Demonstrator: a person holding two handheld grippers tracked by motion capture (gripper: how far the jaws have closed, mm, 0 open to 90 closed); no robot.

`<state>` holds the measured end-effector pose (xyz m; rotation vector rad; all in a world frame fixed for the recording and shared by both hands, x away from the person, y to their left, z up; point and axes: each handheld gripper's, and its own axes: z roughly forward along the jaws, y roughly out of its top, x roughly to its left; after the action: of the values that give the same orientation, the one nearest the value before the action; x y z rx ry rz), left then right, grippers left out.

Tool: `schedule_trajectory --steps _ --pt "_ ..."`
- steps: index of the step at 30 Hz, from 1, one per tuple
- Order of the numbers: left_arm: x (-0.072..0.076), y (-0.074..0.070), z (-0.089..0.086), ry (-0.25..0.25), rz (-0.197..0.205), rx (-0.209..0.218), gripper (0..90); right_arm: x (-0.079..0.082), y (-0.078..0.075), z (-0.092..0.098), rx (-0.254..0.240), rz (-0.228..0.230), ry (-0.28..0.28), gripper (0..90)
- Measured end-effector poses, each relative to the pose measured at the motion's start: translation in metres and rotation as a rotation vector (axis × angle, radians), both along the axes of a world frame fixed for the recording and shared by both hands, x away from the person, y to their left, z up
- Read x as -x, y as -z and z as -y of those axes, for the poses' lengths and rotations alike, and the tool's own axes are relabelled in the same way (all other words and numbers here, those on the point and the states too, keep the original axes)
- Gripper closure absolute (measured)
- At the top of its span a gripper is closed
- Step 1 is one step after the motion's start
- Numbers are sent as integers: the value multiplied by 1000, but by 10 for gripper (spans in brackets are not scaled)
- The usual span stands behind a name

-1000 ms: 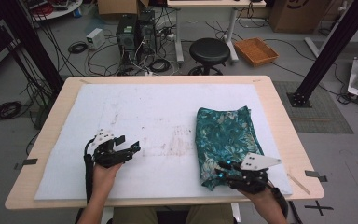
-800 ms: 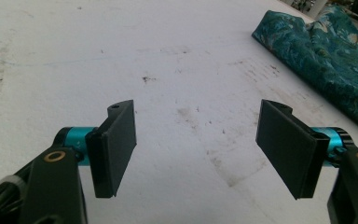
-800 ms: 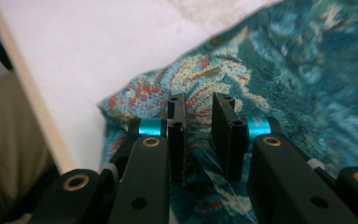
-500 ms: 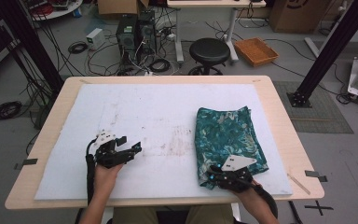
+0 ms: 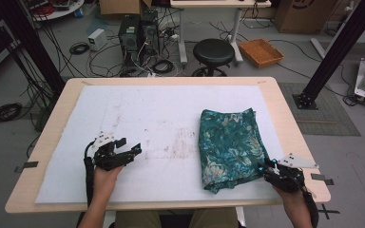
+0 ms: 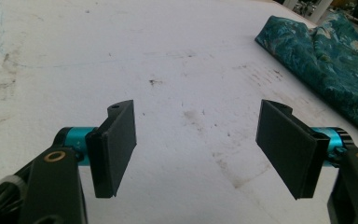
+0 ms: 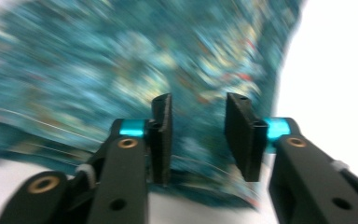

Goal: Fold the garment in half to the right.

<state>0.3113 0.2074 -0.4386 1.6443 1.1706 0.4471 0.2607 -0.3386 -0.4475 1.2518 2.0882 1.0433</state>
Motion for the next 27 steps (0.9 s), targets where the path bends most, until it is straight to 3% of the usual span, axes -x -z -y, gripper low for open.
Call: schedule_trajectory --steps 2,7,8,13,17,19,21,23,25,27 --pt "0 -1 -2 -3 3 -2 287 -3 6 5 8 -31 21 686" --pt "0 0 -8 -6 5 -7 287 1 4 4 54 -39 69 852" --pt "1 -1 -9 -3 3 -7 287 3 2 6 32 -52 83 852" --pt "0 -2 -14 -9 11 -8 287 11 -6 9 28 -48 128 774" --pt "-4 -4 -16 -8 18 -22 287 2 -26 7 -82 24 125 591" --pt "-5 -5 -17 -7 20 -25 287 -13 -32 -1 -107 28 107 583" --pt "-6 -5 -20 -13 25 -17 287 -26 -28 -11 -69 -19 89 635" --pt "-6 -4 -22 -12 25 -16 287 -35 -18 -18 34 -56 112 683" --pt "-6 -2 -24 -11 22 -16 287 -38 -8 -19 91 -71 142 810" --pt "-6 -2 -24 -12 22 -17 287 -37 -4 -17 102 -73 143 900"
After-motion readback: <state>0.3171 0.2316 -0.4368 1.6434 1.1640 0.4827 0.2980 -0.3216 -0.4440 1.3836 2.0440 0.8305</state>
